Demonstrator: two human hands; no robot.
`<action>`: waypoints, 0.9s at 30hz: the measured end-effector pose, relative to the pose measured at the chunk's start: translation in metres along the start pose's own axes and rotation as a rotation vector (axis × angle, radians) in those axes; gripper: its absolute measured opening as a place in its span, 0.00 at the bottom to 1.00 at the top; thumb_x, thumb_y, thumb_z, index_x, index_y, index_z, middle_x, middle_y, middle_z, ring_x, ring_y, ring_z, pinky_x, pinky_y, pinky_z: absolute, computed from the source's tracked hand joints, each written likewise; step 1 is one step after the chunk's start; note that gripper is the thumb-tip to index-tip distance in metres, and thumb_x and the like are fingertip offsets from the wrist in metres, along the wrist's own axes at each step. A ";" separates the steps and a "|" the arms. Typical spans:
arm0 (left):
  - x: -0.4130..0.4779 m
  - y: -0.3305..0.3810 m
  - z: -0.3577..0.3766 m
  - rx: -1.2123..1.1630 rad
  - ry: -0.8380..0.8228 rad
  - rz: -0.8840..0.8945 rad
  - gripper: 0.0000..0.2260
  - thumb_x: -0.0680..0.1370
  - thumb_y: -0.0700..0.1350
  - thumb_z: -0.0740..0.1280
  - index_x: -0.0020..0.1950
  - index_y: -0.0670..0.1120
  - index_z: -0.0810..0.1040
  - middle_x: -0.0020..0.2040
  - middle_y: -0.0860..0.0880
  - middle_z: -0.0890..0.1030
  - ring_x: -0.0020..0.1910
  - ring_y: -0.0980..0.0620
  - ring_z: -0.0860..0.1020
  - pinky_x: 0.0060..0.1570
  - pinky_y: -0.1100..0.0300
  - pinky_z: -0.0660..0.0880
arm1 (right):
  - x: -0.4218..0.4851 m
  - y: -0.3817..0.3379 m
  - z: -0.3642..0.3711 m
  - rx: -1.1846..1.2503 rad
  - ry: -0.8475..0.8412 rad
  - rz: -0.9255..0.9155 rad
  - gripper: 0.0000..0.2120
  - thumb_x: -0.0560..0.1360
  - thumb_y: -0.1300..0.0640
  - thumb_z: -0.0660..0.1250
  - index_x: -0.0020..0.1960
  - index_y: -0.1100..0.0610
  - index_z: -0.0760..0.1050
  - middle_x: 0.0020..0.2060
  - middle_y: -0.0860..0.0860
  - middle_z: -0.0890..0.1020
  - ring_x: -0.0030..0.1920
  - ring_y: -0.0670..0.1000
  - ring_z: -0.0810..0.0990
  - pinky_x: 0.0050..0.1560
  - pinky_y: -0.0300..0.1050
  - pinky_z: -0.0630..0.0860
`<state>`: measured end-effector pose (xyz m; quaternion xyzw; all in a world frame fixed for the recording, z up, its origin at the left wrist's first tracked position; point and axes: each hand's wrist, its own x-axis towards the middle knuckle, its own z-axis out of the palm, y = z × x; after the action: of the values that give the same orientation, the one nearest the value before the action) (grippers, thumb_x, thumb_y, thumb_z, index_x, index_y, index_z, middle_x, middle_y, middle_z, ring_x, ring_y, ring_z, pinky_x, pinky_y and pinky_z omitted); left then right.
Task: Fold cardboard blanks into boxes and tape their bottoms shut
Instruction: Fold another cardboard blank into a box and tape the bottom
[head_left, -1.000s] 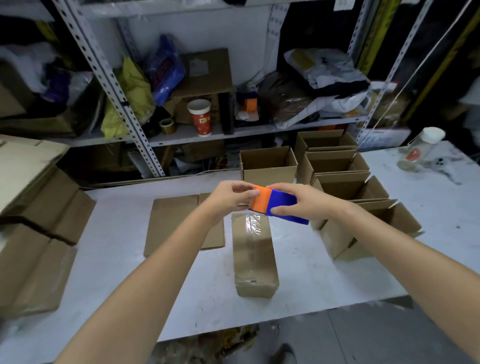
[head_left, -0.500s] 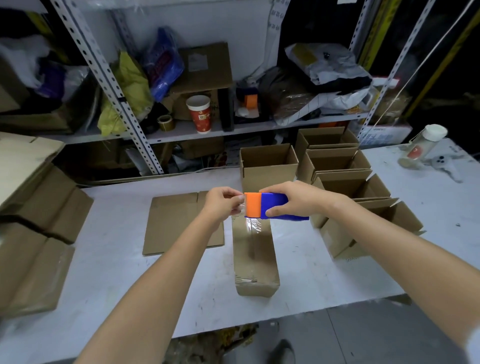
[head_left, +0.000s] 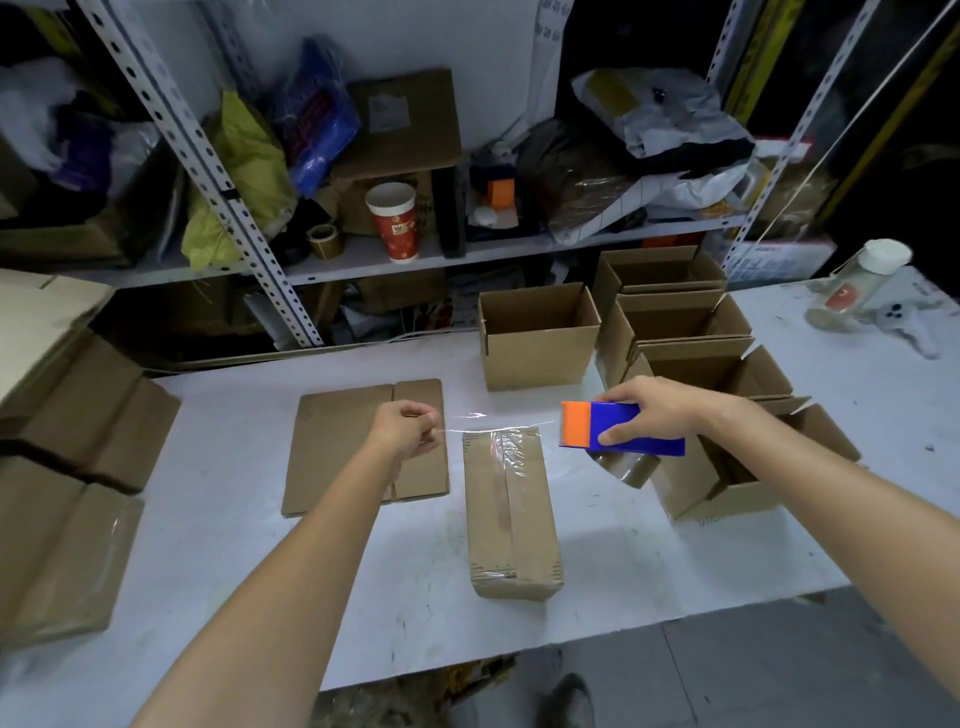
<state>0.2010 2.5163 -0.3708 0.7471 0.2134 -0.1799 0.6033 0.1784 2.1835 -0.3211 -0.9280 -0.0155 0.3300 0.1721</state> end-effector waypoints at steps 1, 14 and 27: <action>0.001 0.001 0.000 0.000 0.002 0.002 0.03 0.81 0.35 0.66 0.48 0.40 0.78 0.44 0.44 0.79 0.40 0.51 0.78 0.41 0.60 0.82 | 0.003 0.002 0.004 0.013 -0.004 0.004 0.36 0.73 0.40 0.73 0.76 0.48 0.63 0.66 0.47 0.74 0.58 0.51 0.76 0.55 0.47 0.78; 0.001 0.044 -0.006 0.123 0.008 0.272 0.05 0.79 0.40 0.69 0.54 0.46 0.78 0.51 0.47 0.79 0.54 0.48 0.79 0.52 0.55 0.80 | 0.003 0.010 0.021 0.306 0.073 0.008 0.35 0.70 0.41 0.75 0.73 0.45 0.66 0.63 0.46 0.75 0.57 0.51 0.77 0.50 0.45 0.80; -0.004 0.065 -0.050 0.130 0.132 0.355 0.04 0.79 0.40 0.70 0.53 0.46 0.79 0.52 0.45 0.80 0.54 0.47 0.79 0.47 0.57 0.81 | 0.007 -0.067 0.039 0.153 0.203 -0.206 0.32 0.73 0.39 0.72 0.74 0.44 0.65 0.64 0.44 0.76 0.58 0.48 0.76 0.50 0.44 0.78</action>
<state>0.2330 2.5536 -0.3047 0.8204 0.1055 -0.0348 0.5609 0.1657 2.2599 -0.3316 -0.9342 -0.0681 0.2155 0.2761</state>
